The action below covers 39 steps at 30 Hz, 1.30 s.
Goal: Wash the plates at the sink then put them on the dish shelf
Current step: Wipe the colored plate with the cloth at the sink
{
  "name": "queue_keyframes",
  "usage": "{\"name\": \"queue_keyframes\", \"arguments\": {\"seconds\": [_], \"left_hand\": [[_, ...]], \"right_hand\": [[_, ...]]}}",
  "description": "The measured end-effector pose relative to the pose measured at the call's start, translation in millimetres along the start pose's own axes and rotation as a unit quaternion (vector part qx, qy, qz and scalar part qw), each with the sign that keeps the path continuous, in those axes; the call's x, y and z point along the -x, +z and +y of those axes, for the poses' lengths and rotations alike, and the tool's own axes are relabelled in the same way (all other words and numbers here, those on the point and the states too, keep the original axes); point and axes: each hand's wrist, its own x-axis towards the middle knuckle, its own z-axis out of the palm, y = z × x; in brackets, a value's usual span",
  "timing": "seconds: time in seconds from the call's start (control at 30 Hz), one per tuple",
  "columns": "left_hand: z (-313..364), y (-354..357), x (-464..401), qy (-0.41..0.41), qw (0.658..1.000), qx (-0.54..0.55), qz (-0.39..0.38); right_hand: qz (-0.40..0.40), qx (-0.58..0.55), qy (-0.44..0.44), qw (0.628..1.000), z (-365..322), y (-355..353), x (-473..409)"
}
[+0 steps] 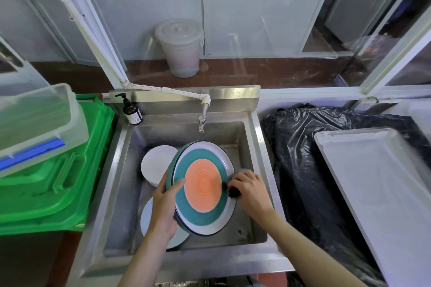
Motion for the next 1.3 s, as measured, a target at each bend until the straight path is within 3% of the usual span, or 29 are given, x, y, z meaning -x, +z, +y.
{"name": "queue_keyframes", "arguments": {"seconds": [0.2, 0.4, 0.5, 0.73, 0.87, 1.0, 1.13, 1.3], "left_hand": [[-2, 7, 2, -0.009, 0.999, 0.045, 0.026], [3, 7, -1, 0.011, 0.998, 0.033, 0.05], [1, 6, 1, 0.008, 0.998, 0.032, 0.05], [0, 12, 4, 0.003, 0.999, 0.021, 0.036], [8, 12, 3, 0.016, 0.999, 0.025, 0.028], [14, 9, -1, 0.037, 0.999, 0.004, 0.023], [13, 11, 4, 0.019, 1.0, 0.008, 0.011], [10, 19, 14, 0.005, 0.999, 0.002, -0.036]], "right_hand": [[0.035, -0.029, 0.138, 0.989, -18, 1, -3], [-0.044, -0.097, 0.113, 0.988, -49, 5, 33], [-0.052, -0.104, 0.149, 0.982, -46, -4, 16], [0.053, -0.193, 0.293, 0.935, -42, -17, -47], [0.083, -0.234, 0.297, 0.922, -55, -7, -37], [0.062, -0.286, 0.305, 0.906, -60, 5, -5], [0.103, -0.196, 0.304, 0.927, -60, 4, -18], [0.171, -0.21, 0.214, 0.938, -74, -17, -58]]}}
